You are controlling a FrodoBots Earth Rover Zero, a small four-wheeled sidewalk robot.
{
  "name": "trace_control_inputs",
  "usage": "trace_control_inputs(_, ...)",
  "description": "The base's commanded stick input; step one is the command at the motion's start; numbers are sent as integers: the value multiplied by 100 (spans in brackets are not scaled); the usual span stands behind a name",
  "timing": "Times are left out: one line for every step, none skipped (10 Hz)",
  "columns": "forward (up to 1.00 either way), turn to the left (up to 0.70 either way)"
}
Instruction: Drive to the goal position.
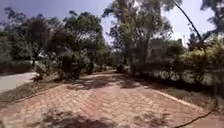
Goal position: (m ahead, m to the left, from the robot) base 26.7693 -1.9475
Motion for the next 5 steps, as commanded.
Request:
trace_control_inputs(70, 25)
trace_control_inputs(70, 30)
trace_control_inputs(70, 34)
trace_control_inputs(70, 20)
trace_control_inputs(70, 1)
